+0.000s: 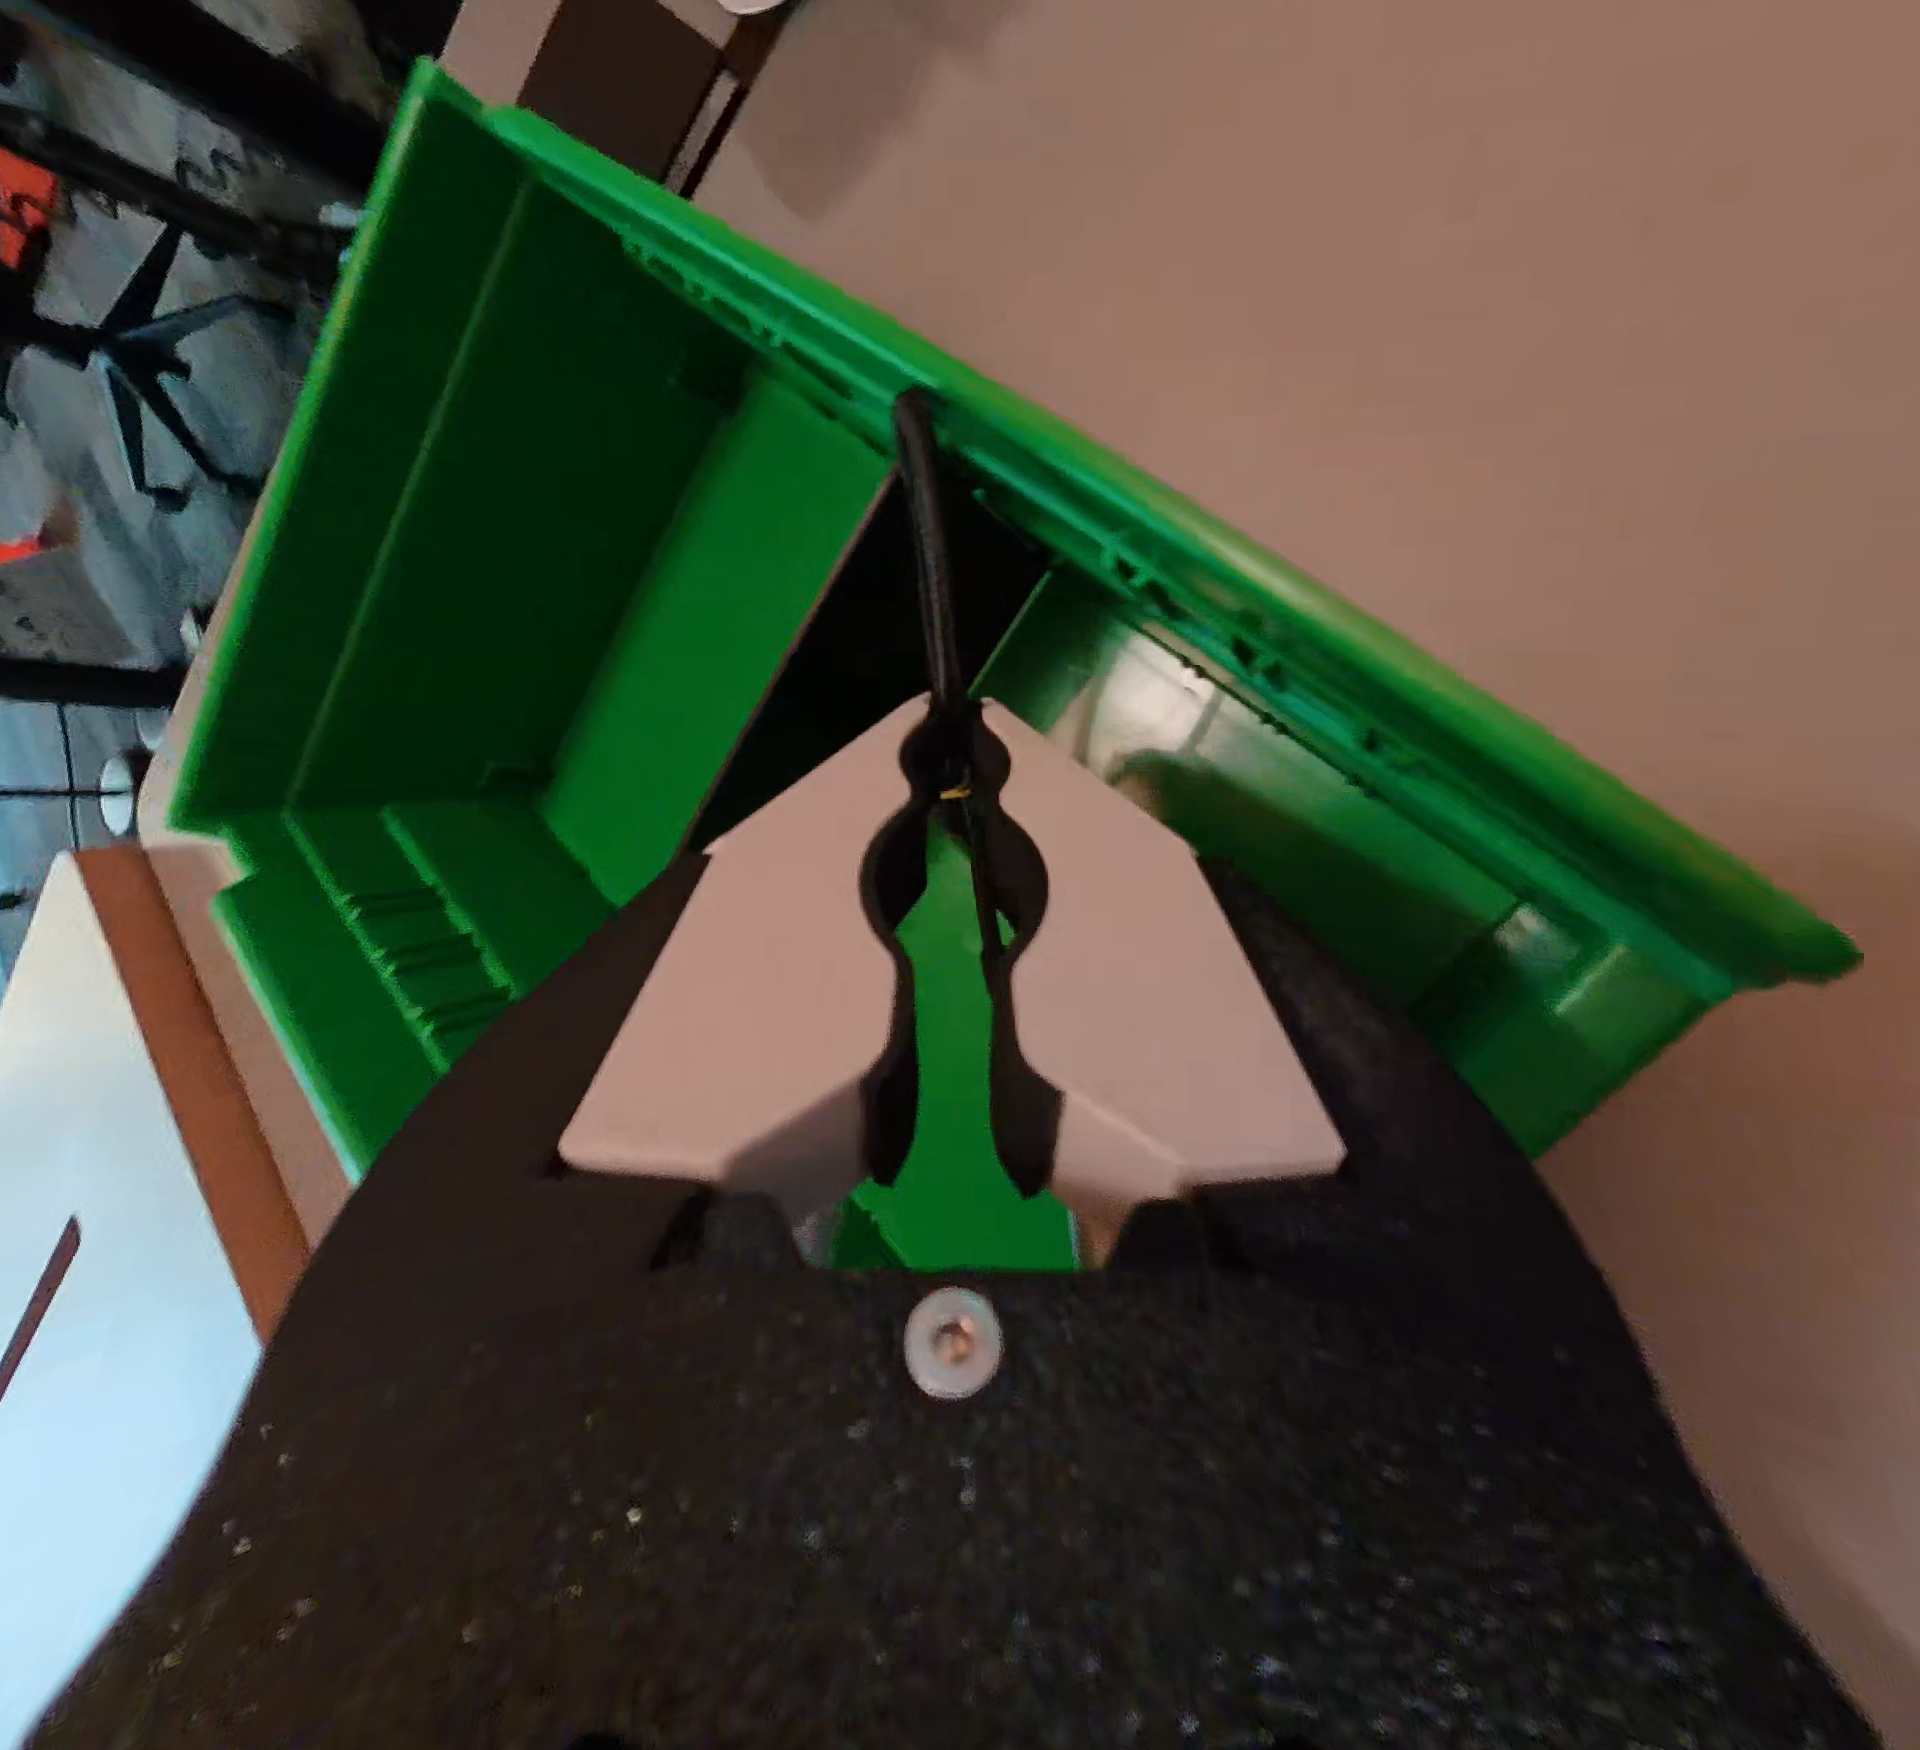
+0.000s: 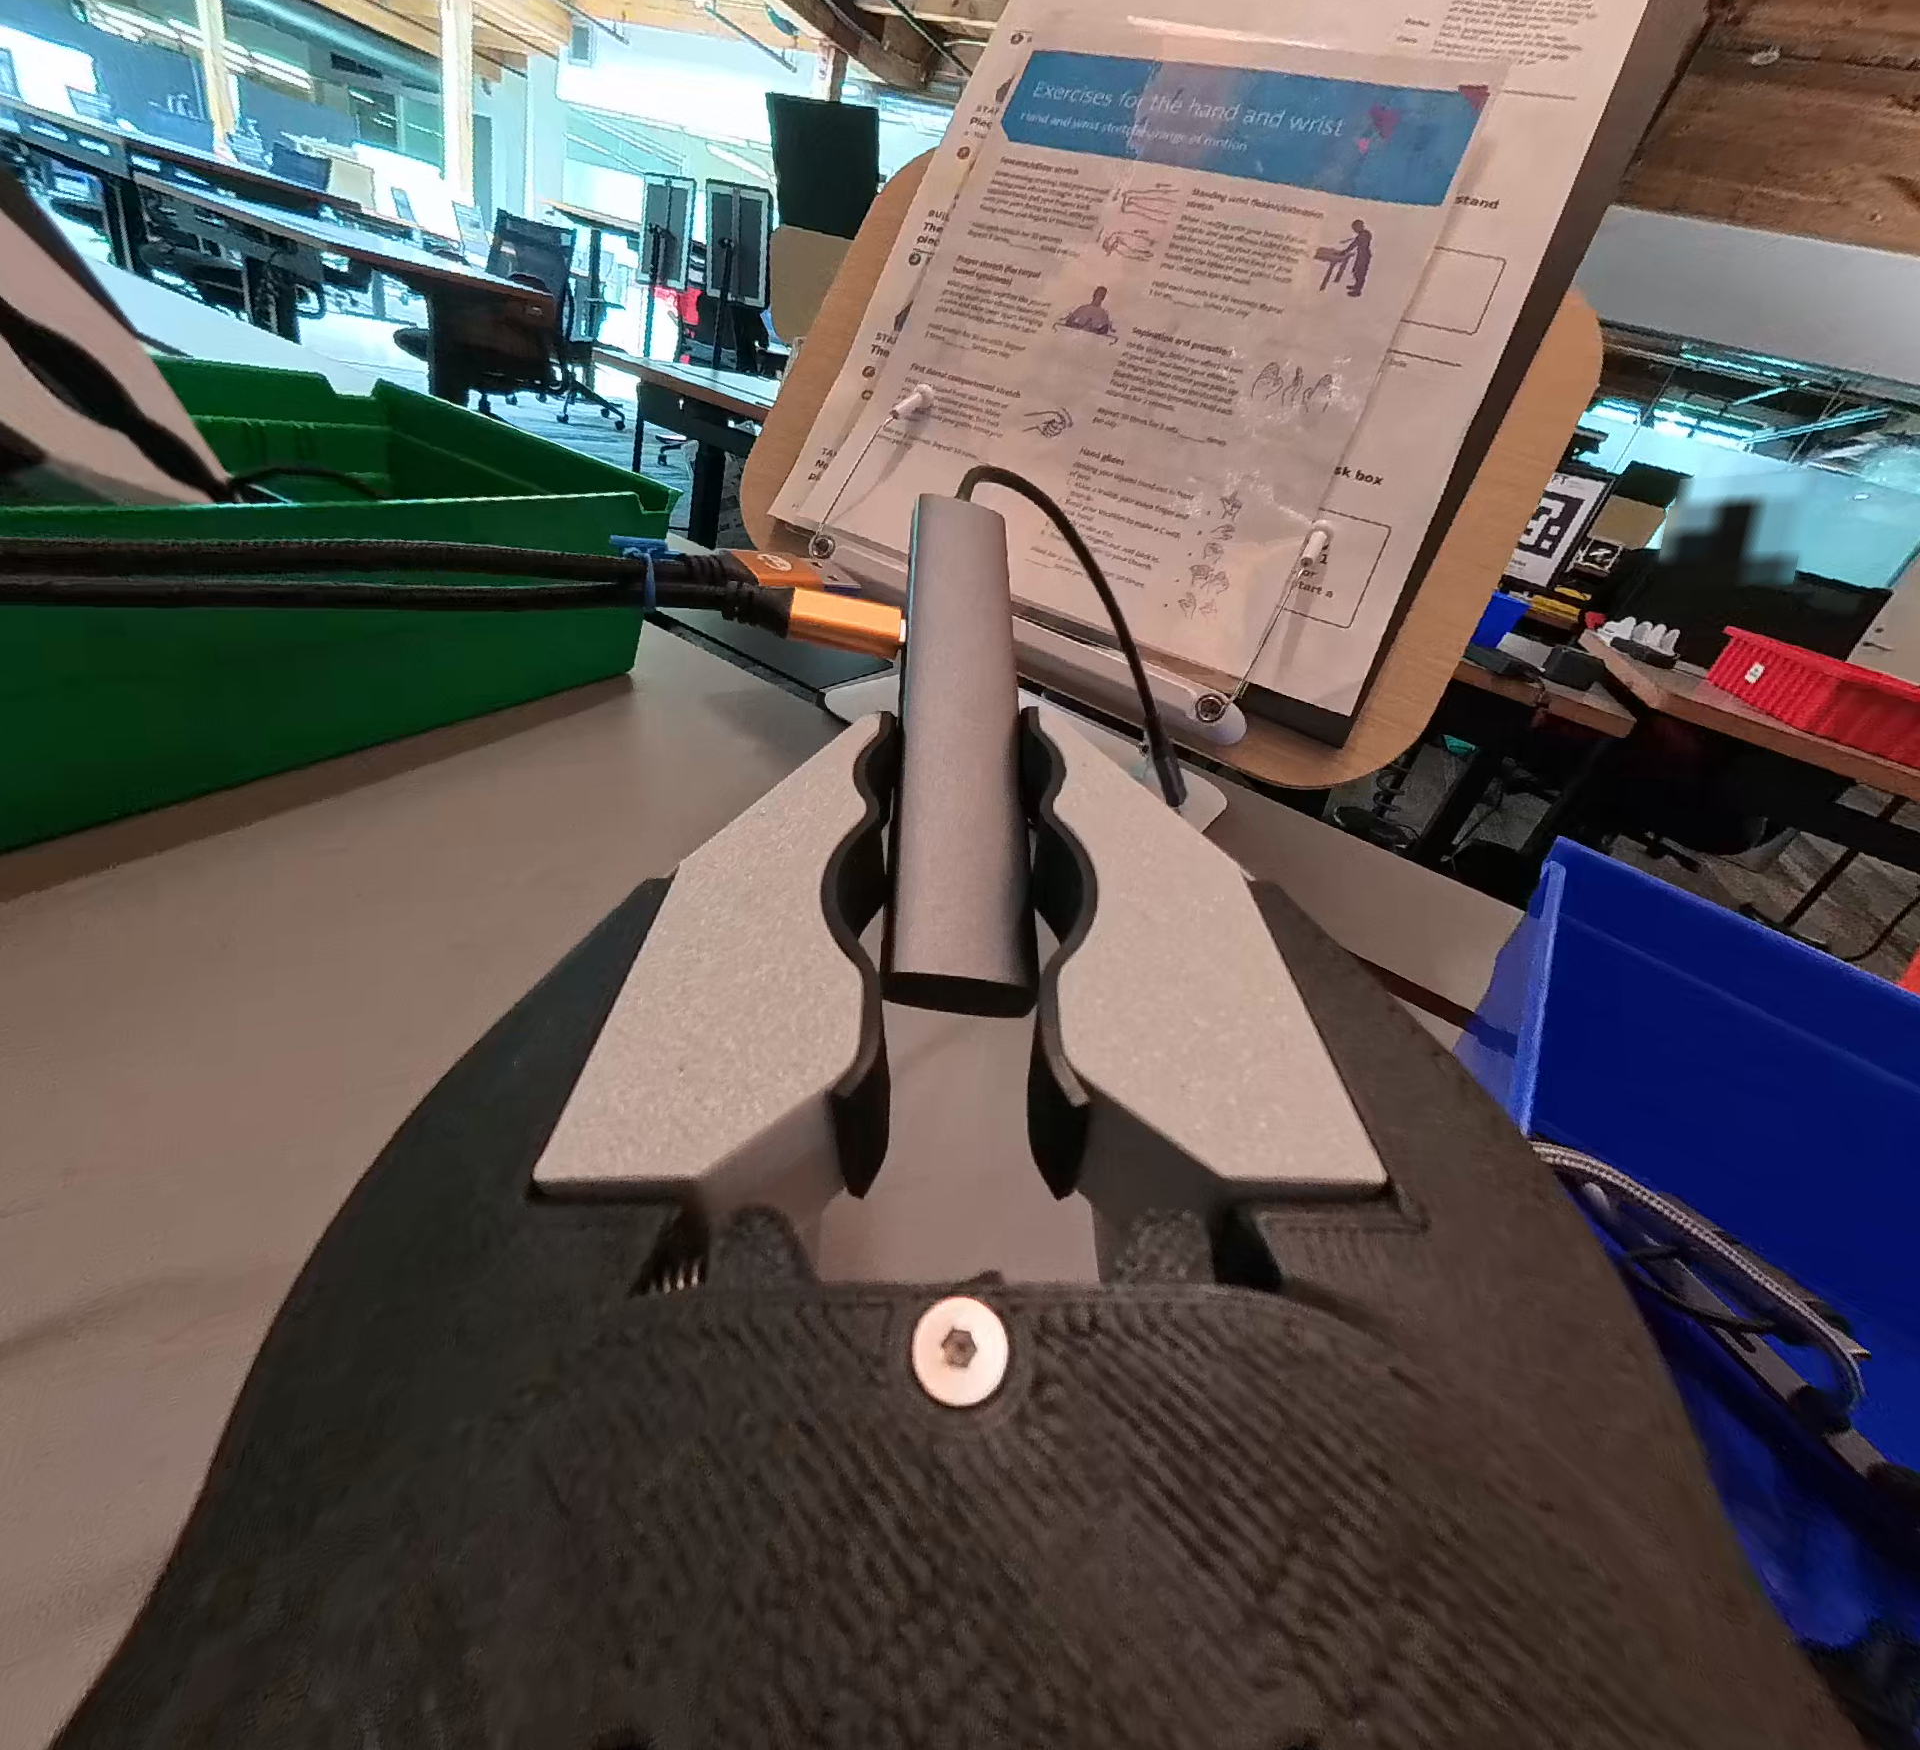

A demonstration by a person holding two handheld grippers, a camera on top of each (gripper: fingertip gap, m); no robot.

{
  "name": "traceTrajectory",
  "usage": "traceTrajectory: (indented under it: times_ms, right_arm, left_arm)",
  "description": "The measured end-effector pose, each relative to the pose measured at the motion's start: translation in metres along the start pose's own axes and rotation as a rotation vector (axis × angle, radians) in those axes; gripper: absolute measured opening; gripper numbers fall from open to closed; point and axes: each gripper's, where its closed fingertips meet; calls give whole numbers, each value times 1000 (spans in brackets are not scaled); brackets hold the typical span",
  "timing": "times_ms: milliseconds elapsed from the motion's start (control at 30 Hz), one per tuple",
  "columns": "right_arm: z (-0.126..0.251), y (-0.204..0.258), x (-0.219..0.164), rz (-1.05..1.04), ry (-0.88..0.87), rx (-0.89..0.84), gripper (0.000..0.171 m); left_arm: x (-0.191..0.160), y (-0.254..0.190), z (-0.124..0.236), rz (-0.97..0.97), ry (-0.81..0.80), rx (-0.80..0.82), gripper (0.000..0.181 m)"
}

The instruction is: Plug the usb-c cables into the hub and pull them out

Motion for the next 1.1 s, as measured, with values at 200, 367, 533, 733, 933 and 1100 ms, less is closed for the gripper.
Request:
traceTrajectory:
  times_ms: [200,367,533,733,933,1100]
  right_arm:
    - [3,-5,3,-14,-14,-8,21]
    - [3,-7,3,-32,-17,-6,21]
    - [5,-8,5,-25,-24,-13,21]
    - [3,-5,3,-40,-21,5,21]
    - [1,-4,1,-51,12,14,21]
    - [0,-3,0,-63,23,21,21]
  left_arm:
    - [46,37,99,347,-355,-79,0]
    - [83,-1,197,715,-863,-500,1]
    - [59,-111,129,960,-817,-637,0]
    - [20,-147,81,899,-634,-457,0]
    - [-31,-186,55,535,-246,-342,33]
    - [-51,-214,67,360,-169,-394,42]
Point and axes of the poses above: each gripper's, where its closed fingertips meet, z back along the fingers, x out of its top, y = z × x across the jaws, and after that the axes turned 13 degrees about y, right-handed
